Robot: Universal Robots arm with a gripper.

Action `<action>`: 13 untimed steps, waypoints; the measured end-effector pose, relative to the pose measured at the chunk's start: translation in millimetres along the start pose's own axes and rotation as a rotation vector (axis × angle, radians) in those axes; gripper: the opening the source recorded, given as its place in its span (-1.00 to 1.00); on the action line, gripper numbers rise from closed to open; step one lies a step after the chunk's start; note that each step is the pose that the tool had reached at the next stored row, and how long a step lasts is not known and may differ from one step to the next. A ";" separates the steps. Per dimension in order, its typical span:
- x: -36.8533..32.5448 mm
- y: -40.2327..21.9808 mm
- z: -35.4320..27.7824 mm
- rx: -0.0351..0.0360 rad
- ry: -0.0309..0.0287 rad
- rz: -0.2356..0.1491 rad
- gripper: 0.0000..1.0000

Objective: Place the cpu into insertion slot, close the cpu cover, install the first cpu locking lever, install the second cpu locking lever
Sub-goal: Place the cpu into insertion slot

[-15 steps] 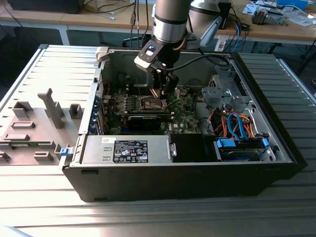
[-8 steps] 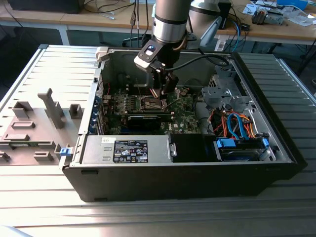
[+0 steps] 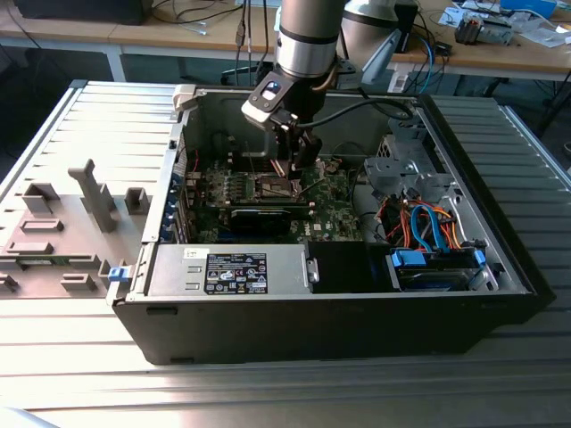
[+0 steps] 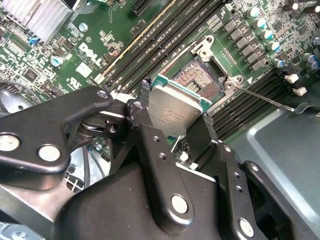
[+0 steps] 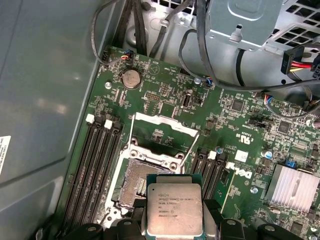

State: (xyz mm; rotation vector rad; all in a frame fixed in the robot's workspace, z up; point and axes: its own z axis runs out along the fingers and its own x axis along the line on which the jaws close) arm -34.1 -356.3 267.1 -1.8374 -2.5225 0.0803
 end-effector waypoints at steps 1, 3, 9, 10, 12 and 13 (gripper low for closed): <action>0.0 0.0 0.0 0.0000 0.0001 0.002 0.08; 0.0 0.0 0.0 0.0001 0.0002 0.004 0.08; 0.0 0.0 0.0 0.0002 0.0007 0.013 0.08; 0.0 0.0 0.0 0.0002 0.0008 0.014 0.08; 0.0 0.0 0.0 0.0003 0.0010 0.019 0.08; 0.0 0.0 0.0 0.0003 0.0011 0.021 0.08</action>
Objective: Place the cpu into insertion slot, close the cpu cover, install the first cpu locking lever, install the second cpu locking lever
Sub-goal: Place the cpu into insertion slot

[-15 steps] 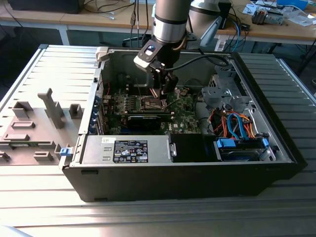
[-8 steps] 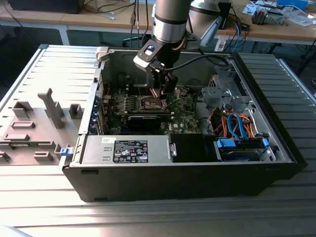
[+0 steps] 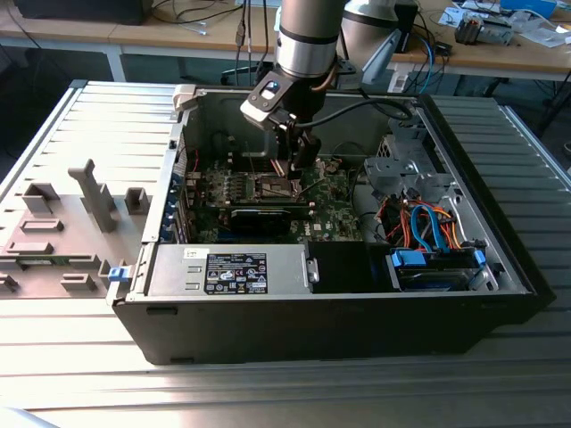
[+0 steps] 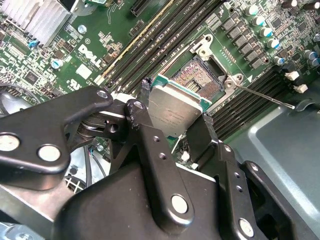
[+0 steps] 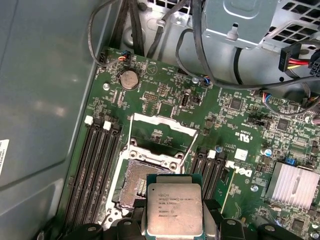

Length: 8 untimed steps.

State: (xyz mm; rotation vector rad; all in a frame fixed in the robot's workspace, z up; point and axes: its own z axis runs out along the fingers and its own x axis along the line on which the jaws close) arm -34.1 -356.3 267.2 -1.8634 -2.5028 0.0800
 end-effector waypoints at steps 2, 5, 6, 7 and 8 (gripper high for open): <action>0.0 0.0 0.0 0.0000 0.0002 0.002 0.08; 0.0 0.0 0.0 0.0001 0.0003 0.007 0.08; 0.0 0.0 0.0 0.0000 0.0004 0.008 0.08; 0.0 0.0 0.0 0.0000 0.0006 0.010 0.08; 0.0 0.0 0.0 0.0001 0.0007 0.013 0.08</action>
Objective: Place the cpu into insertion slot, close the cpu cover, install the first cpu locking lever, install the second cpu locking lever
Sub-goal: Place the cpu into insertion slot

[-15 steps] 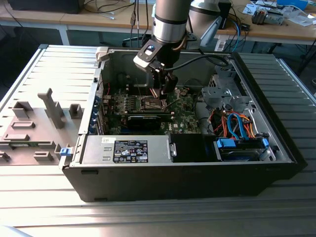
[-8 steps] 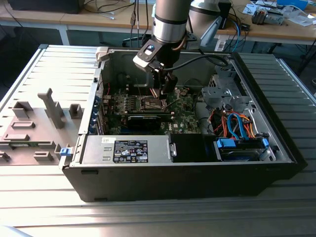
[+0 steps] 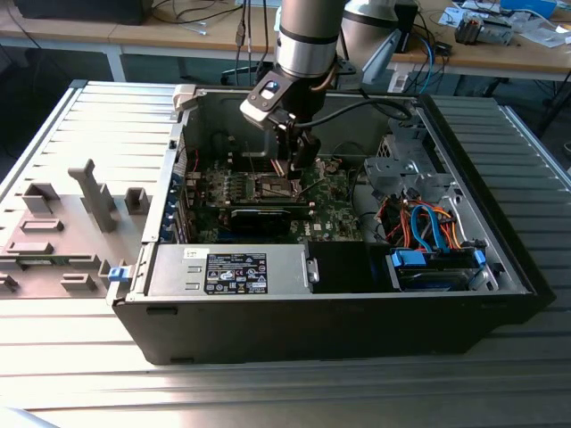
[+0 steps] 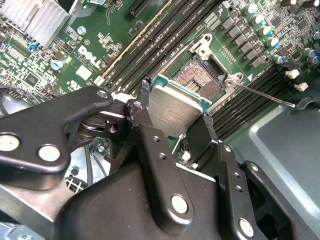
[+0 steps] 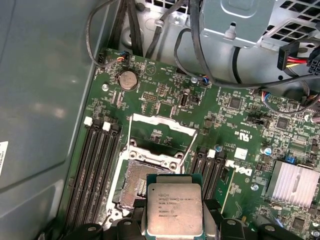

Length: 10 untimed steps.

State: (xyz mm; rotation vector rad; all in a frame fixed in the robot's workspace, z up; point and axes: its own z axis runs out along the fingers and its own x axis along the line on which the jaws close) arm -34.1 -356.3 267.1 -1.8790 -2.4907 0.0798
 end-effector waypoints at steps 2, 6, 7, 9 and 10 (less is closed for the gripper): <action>0.0 0.0 0.0 0.0000 0.0003 0.004 0.08; 0.0 0.0 0.0 0.0001 0.0006 0.010 0.08; 0.0 0.0 0.0 0.0002 0.0006 0.012 0.08; 0.0 0.0 0.0 0.0002 0.0008 0.015 0.08; 0.0 0.0 0.0 0.0002 0.0009 0.016 0.08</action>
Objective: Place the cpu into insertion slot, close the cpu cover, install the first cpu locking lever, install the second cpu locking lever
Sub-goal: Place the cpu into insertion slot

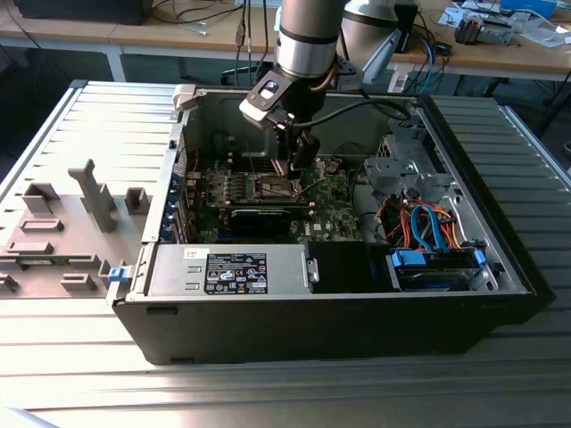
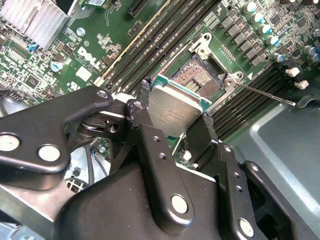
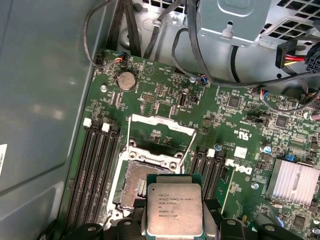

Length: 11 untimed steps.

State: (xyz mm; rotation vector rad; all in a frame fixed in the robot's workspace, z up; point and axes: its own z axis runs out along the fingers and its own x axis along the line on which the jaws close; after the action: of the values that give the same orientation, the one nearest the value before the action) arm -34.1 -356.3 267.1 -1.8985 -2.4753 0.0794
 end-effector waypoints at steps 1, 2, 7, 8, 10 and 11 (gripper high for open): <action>0.0 0.0 0.0 0.0000 0.0001 0.001 0.08; 0.0 0.0 0.0 0.0001 0.0001 0.003 0.08; 0.0 0.0 0.0 0.0001 0.0006 0.010 0.08; 0.0 0.0 0.0 0.0002 0.0006 0.012 0.08; 0.0 0.0 0.0 0.0002 0.0008 0.015 0.08; 0.0 0.0 0.0 0.0002 0.0008 0.016 0.08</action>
State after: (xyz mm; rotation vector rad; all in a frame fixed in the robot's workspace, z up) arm -34.1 -356.3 267.1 -1.9183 -2.4595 0.0792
